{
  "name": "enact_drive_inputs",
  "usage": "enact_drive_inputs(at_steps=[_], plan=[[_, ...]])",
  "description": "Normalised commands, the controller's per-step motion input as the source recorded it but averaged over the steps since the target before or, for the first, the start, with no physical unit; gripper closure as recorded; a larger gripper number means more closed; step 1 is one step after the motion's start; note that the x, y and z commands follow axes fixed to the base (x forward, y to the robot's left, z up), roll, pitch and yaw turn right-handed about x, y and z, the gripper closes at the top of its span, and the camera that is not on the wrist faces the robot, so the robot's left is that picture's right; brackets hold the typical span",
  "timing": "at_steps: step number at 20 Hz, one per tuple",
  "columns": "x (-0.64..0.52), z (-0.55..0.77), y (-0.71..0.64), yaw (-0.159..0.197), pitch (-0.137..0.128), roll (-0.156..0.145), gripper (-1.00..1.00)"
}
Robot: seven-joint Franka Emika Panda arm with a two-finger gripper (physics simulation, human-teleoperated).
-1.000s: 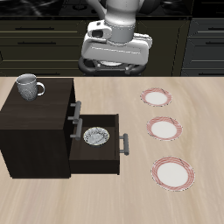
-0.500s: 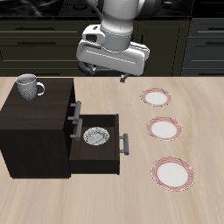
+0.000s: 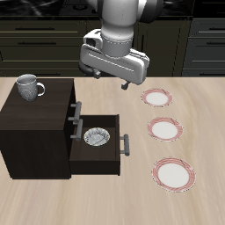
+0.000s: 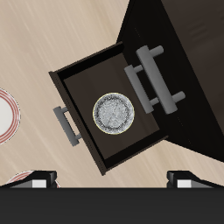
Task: Place the bowl on the middle plate relative to the robot
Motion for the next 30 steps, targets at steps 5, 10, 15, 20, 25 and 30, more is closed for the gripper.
enact_drive_inputs(at_steps=[5, 10, 15, 20, 25, 30], plan=[[0.05, -0.12, -0.05, -0.151, -0.028, 0.007, -1.0], [0.04, -0.23, -0.14, -0.206, 0.003, 0.006, -1.0], [0.01, -0.19, -0.17, -0.147, -0.008, -0.014, -1.0], [0.04, -0.11, -0.16, -0.188, -0.048, -0.008, -1.0], [0.0, -0.07, -0.07, -0.12, -0.025, -0.005, -1.0], [0.1, -0.22, 0.03, -0.08, 0.009, 0.011, -1.0]])
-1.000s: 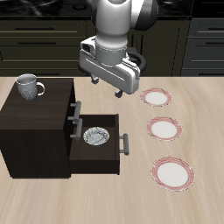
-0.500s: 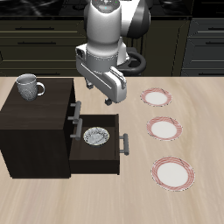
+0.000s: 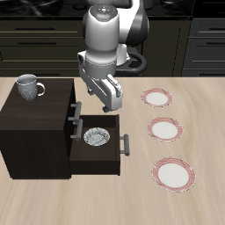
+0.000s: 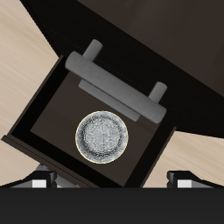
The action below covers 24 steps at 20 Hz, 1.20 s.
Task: Place the bowl on the middle plate relative to the robot
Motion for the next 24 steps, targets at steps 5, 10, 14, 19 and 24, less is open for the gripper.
enact_drive_inputs(at_steps=[5, 10, 14, 19, 24], plan=[[0.11, -0.17, 0.0, -0.044, 0.006, 0.011, -1.0], [0.08, -0.22, 0.1, -0.008, 0.019, 0.023, -1.0], [0.02, -0.17, -0.04, -0.018, 0.0, 0.0, -1.0], [0.0, -0.1, -0.09, -0.003, -0.002, -0.007, -1.0], [0.01, -0.28, -0.21, -0.037, 0.023, -0.032, -1.0]])
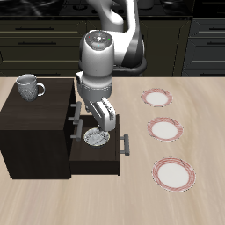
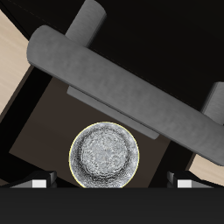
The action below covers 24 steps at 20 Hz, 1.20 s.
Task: Place the bowl on the middle plate relative to the robot
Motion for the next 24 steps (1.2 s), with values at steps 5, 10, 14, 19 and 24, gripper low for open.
enact_drive_inputs(at_steps=[5, 10, 14, 19, 24], plan=[[-0.13, -0.36, -0.01, -0.005, 0.028, -0.002, -1.0], [-0.19, -0.23, -0.03, -0.019, 0.007, -0.004, -1.0], [-0.09, -0.12, -0.05, -0.002, 0.002, -0.001, -1.0], [0.04, -0.27, -0.08, -0.001, 0.048, -0.014, -1.0], [-0.02, -0.4, 0.18, 0.011, 0.058, 0.034, -1.0]])
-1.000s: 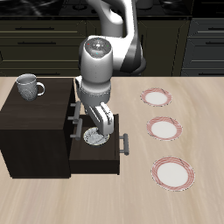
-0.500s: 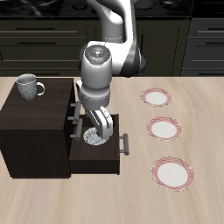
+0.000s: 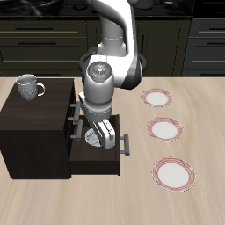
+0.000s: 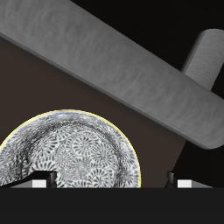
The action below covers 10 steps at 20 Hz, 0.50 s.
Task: Place the bowl on the middle plate relative to the robot
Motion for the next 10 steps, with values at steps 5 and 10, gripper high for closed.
enact_drive_inputs(at_steps=[5, 10], plan=[[0.01, -0.45, 0.06, -0.019, 0.084, 0.02, -1.0], [-0.04, -0.02, -0.08, 0.005, -0.004, 0.001, 1.0]])
